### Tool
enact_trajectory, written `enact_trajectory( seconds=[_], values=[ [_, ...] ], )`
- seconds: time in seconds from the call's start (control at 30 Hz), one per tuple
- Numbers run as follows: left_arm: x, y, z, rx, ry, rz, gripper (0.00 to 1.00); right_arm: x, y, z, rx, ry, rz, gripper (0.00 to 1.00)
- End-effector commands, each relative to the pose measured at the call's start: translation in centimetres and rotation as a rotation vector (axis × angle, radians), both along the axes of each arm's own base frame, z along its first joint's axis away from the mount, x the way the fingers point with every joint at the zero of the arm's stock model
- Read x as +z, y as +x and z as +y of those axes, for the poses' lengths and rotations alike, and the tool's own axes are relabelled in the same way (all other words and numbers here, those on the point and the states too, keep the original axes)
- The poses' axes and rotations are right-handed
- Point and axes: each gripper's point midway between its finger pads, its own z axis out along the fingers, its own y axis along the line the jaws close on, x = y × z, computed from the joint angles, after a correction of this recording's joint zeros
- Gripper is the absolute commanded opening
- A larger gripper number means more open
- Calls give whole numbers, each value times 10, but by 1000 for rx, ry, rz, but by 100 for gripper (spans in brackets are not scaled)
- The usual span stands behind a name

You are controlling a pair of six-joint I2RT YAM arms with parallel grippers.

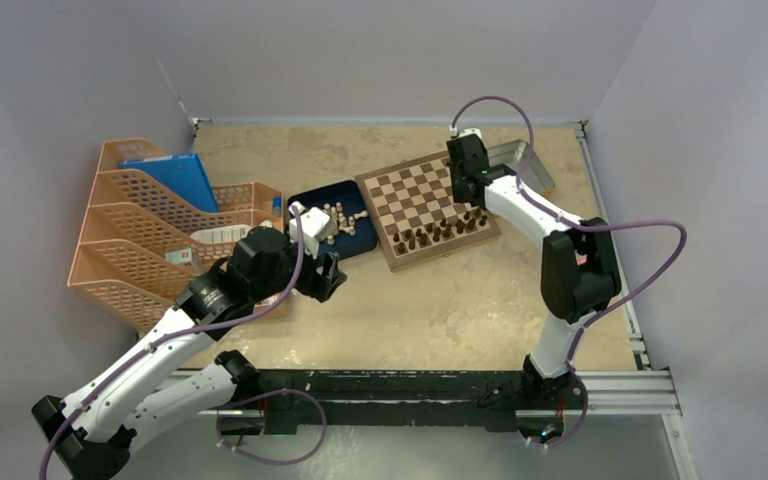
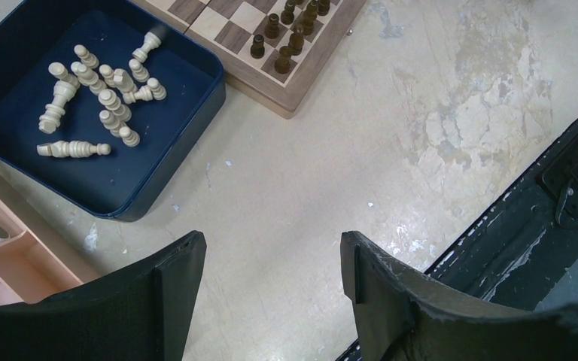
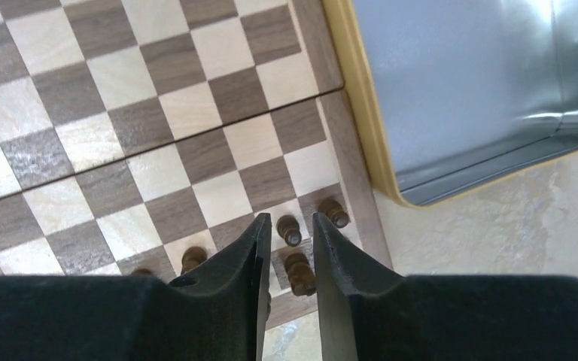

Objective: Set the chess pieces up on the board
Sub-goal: Adjust the chess piece on the chessboard.

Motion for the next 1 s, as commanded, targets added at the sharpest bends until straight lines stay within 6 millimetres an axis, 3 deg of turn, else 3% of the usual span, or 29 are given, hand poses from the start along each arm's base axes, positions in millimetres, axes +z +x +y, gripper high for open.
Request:
enact_trajectory(
  seconds=[0.0, 0.27, 0.97],
  values=[
    [17, 2, -4, -17, -38, -45, 66, 5, -12, 11, 53, 63, 17, 29],
    [17, 2, -4, -17, -38, -43, 66, -13, -24, 11, 82, 53, 85, 29],
    [14, 4, -4, -9, -29, -35, 66, -49, -30, 6, 112, 55, 194, 29]
  ],
)
